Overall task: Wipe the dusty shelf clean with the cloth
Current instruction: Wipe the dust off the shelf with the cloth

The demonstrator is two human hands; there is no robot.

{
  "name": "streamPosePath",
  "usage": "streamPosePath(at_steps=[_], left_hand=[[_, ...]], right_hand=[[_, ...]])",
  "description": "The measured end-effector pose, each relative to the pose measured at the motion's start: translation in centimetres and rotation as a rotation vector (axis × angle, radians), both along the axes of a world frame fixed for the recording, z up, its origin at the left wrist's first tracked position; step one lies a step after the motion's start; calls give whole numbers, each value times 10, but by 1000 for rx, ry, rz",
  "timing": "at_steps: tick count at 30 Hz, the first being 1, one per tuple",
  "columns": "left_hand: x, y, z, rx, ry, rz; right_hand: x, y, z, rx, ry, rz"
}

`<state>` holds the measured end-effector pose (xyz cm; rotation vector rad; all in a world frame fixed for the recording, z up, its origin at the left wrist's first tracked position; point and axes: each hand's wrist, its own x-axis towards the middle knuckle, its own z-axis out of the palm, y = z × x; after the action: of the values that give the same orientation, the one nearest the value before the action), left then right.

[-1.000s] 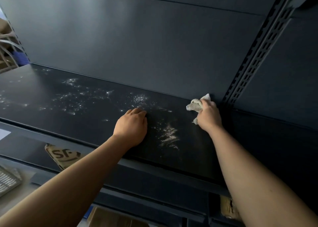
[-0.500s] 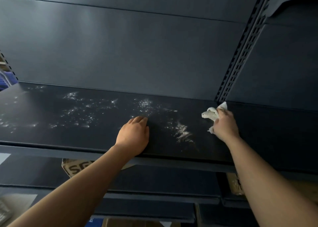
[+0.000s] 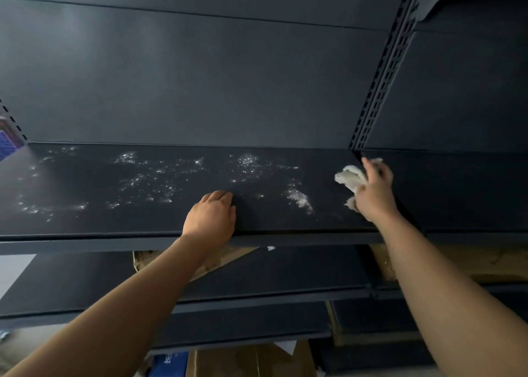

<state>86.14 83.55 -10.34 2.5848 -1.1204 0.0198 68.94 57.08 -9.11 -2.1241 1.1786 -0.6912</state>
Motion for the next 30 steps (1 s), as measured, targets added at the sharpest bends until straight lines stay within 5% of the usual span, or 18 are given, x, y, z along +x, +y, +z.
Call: streamPosePath(at_steps=[3,5,10,16,21,26,30], left_hand=[[0,3,-2,-9,12,-14],[-1,3,-2,-3,13,-21],[-4,4,2,16,38,-26],[-4,-1,7,12,73,-36],[-10,-13,8,8,93,-41],[-11,-29,10,30,88,-42],[-11,-43,9,22,83,-35]], right_hand=[[-17,6,-15,-100,289,-5],[-4,30,-20,-151,294,67],[25,92,-6,75,-30,272],[11,63,17,306,-409,105],[-1,49,-4,120,-128,-26],[13,53,-1,-255,112,181],[13,53,-6,-249,215,266]])
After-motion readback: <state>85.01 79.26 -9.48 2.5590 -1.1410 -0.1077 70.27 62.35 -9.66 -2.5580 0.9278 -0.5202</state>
